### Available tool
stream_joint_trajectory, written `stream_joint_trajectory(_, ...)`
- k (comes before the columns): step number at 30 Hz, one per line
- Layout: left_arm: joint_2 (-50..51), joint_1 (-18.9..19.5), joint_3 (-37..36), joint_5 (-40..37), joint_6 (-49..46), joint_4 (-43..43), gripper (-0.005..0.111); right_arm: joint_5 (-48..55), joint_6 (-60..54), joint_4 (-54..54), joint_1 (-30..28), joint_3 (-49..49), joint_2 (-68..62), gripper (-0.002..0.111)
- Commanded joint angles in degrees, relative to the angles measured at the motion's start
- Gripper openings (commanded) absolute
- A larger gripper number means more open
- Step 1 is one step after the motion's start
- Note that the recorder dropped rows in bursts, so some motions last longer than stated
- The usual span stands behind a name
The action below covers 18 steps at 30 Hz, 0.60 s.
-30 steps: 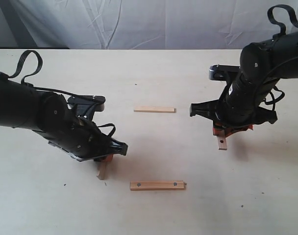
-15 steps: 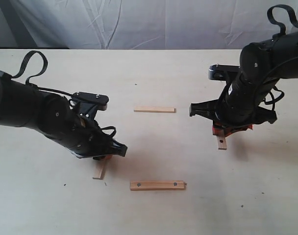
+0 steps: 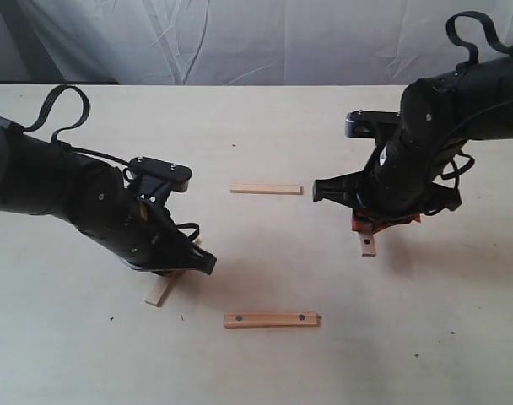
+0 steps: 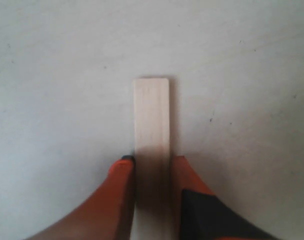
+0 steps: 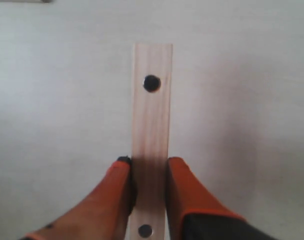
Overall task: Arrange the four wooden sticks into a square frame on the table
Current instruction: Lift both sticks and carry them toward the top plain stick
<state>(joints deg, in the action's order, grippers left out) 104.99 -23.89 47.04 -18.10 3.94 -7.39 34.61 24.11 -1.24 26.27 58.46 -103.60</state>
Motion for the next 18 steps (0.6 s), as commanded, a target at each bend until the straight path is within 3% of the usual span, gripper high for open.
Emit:
stream_joint_trajectory(1, 0.8, 3.6, 0.8, -4.4, 2.6, 2.8, 0.000, -1.0, -0.1, -3.2, 2.1, 2.4, -1.1, -0.001)
stream_joint_trajectory(9, 0.4, 10.9, 1.9, -3.1, 7.3, 2.5, 0.000, 5.6, -0.1, -4.8, 4.7, 14.6, -8.4, -0.001)
stream_joint_trajectory(18, 0.4, 11.4, 1.9, -0.1, 7.9, -0.6, 0.000, 7.3, 2.1, -6.6, 5.2, 22.0, -16.6, -0.001)
